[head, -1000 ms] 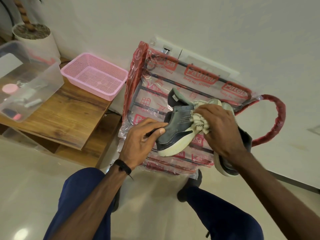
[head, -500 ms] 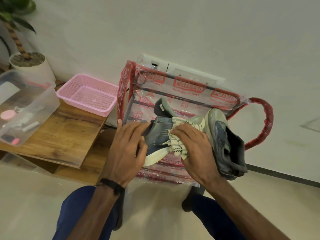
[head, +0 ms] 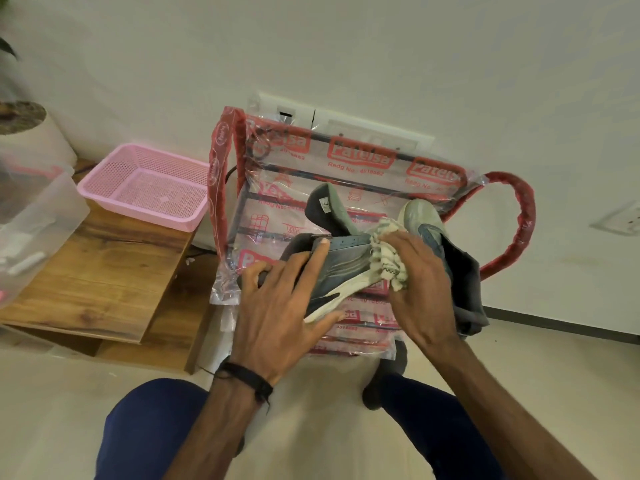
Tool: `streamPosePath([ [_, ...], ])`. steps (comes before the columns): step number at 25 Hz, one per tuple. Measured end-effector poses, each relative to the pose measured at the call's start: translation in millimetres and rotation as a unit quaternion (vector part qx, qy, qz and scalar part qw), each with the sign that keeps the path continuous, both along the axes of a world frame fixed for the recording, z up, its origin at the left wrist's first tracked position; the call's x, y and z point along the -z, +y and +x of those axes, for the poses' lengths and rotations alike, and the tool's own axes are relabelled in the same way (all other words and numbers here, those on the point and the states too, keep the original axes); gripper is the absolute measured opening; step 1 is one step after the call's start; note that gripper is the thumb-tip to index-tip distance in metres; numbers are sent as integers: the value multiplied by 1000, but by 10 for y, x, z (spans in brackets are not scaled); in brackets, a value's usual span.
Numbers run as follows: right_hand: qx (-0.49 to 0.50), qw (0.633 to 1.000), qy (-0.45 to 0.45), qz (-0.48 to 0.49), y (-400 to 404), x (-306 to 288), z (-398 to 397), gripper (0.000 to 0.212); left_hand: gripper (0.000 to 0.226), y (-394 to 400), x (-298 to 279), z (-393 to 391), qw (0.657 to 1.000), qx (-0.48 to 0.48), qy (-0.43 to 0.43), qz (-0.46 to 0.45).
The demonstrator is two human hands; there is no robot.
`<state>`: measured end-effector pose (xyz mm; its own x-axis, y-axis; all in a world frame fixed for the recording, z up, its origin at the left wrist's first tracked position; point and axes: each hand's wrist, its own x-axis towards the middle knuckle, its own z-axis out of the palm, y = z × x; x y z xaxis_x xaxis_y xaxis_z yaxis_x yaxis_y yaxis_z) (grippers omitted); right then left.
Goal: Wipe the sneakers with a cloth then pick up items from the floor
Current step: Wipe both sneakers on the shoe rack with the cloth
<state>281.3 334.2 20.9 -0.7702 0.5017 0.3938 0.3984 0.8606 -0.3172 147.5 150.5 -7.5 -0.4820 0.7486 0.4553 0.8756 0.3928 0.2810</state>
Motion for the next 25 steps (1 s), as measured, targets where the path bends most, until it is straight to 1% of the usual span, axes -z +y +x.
streamPosePath([
  [1,-14,1000,0,8,-48,-1,-12,55,97,-20,32,-13,1000,-5,-9,6],
  [2,-51,998,-13,36,-134,4,-6,53,99,-57,68,-50,1000,-14,-21,11],
  [4,-139,984,-52,102,-291,-25,35,49,101,-149,134,-149,998,-21,-58,9],
  [5,-162,975,-71,137,-294,-35,45,50,101,-190,161,-189,997,-15,-73,4],
  [6,-161,969,-83,166,-272,-57,33,54,101,-213,180,-208,997,-11,-81,1],
  [7,-137,970,-87,181,-219,-64,9,60,100,-209,189,-206,997,-11,-81,3],
  [9,-57,981,-84,163,-129,-94,-57,68,100,-157,175,-137,997,-26,-66,15],
  [11,4,990,-65,127,-190,-117,-121,66,98,-123,178,-64,998,-42,-47,30],
  [12,12,991,-55,121,-269,-120,-144,64,97,-126,184,-40,998,-47,-39,34],
  [13,-4,991,-53,125,-365,-116,-149,64,96,-142,199,-28,998,-52,-33,34],
  [14,-43,988,-62,134,-468,-98,-131,63,97,-167,218,-18,998,-55,-29,31],
  [16,-130,974,-93,162,-636,-53,-39,62,97,-197,248,15,998,-57,-22,26],
  [17,-150,966,-110,180,-636,-50,22,63,96,-195,250,47,998,-55,-18,25],
  [18,-144,963,-119,196,-568,-61,72,65,93,-180,246,84,998,-54,-11,28],
  [19,-114,965,-122,203,-446,-71,102,69,90,-155,241,116,998,-57,-1,34],
  [20,-72,972,-118,192,-299,-89,113,70,88,-126,233,140,997,-59,6,42],
  [22,-12,986,-94,135,-67,-174,68,63,87,-64,217,157,996,-61,13,59],
  [23,-15,990,-81,112,-57,-209,19,59,88,-46,220,153,996,-65,12,68],
  [25,-68,987,-79,118,-225,-188,-39,56,92,-46,228,119,994,-74,-4,84],
])
